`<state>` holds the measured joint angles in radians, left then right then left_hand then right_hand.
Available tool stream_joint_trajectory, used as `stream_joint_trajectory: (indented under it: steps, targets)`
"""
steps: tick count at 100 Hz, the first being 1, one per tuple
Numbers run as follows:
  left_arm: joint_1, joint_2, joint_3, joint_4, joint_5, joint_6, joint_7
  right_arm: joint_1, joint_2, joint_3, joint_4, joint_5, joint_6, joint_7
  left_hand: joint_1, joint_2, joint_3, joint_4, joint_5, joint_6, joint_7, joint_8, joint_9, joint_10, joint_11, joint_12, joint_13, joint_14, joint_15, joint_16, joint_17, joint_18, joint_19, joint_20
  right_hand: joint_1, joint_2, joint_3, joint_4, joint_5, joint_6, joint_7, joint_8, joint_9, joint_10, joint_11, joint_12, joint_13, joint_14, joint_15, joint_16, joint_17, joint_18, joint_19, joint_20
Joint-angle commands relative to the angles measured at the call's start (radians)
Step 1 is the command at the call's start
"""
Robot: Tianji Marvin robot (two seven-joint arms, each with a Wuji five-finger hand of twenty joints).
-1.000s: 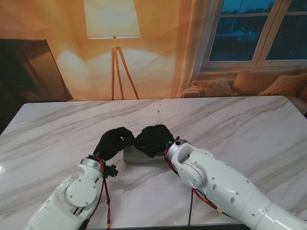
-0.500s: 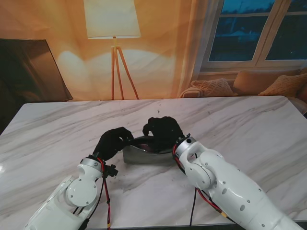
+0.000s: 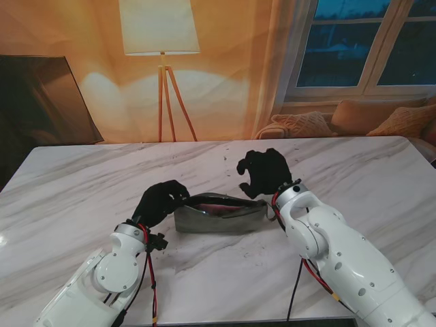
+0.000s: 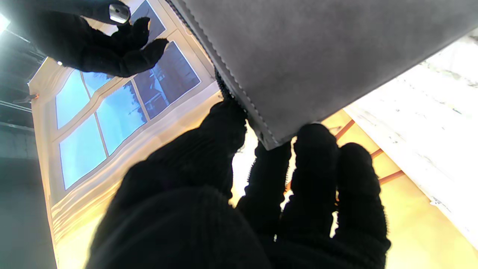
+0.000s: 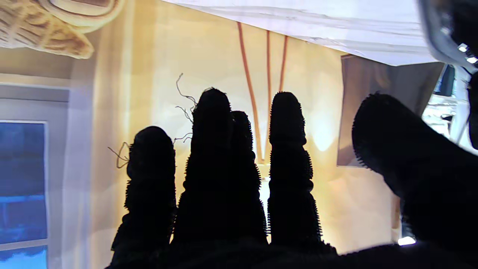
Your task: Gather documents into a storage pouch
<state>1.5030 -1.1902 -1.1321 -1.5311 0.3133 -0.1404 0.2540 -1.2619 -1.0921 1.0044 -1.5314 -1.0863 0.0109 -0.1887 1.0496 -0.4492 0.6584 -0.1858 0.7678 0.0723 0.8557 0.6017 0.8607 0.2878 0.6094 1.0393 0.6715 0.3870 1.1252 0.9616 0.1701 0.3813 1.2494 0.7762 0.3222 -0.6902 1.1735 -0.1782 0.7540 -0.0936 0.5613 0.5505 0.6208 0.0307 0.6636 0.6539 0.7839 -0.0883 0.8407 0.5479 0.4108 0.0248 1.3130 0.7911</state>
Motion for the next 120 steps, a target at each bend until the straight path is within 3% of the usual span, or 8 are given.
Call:
stream_joint_trajectory:
  steps: [1, 60, 85, 120]
  targets:
    - [0.001, -0.008, 0.002, -0.005, -0.001, 0.005, -0.007, 0.007, 0.012, 0.009, 0.032, -0.006, 0.025, 0.021, 0.058, 0.028, 0.004, -0.009, 0.035, -0.056, 0.038, 0.008, 0.038, -0.004, -0.007, -0.005, 0.047, 0.053, -0.014, -0.014, 0.007, -0.041, 0.03, 0.006, -0.015, 0.022, -0.013, 0.04, -0.022, -0.013, 0.002, 0.014, -0.048, -0.003, -0.008, -0.012, -0.042, 0.016, -0.021, -0.007, -0.015, 0.013, -0.014, 0.007]
    - [0.004, -0.012, 0.005, -0.006, 0.004, 0.025, 0.01, 0.082, 0.003, -0.059, 0.267, 0.112, 0.11, 0.041, 0.038, 0.012, 0.038, -0.015, 0.049, -0.06, 0.028, -0.003, 0.056, -0.004, -0.01, -0.016, 0.059, 0.057, -0.015, -0.021, 0.016, -0.036, 0.034, 0.005, 0.028, -0.009, 0.029, 0.034, -0.031, -0.032, 0.03, 0.035, -0.065, -0.015, 0.005, -0.011, -0.067, 0.006, -0.041, -0.013, -0.041, 0.01, -0.042, 0.004]
    - [0.003, -0.014, 0.005, -0.006, 0.003, 0.035, 0.016, 0.072, 0.003, -0.058, 0.297, 0.151, 0.101, 0.055, 0.036, 0.013, 0.042, -0.017, 0.047, -0.058, 0.028, -0.003, 0.057, -0.003, -0.007, -0.017, 0.059, 0.058, -0.013, -0.022, 0.018, -0.036, 0.035, 0.005, 0.033, -0.046, 0.041, 0.025, -0.038, -0.047, 0.031, 0.034, -0.06, -0.022, 0.002, -0.015, -0.066, 0.004, -0.053, -0.017, -0.049, 0.011, -0.055, 0.002]
    - [-0.001, -0.018, 0.009, -0.008, -0.016, 0.067, 0.014, 0.039, 0.006, -0.025, 0.31, 0.221, 0.033, 0.109, 0.035, 0.025, 0.029, -0.021, 0.023, -0.026, 0.026, -0.004, 0.05, -0.006, 0.002, -0.018, 0.054, 0.058, -0.011, -0.023, 0.012, -0.042, 0.034, 0.005, 0.019, -0.074, 0.035, 0.015, -0.067, -0.073, 0.009, 0.024, -0.058, -0.039, -0.046, -0.042, -0.075, 0.011, -0.098, -0.032, -0.093, 0.02, -0.115, -0.005]
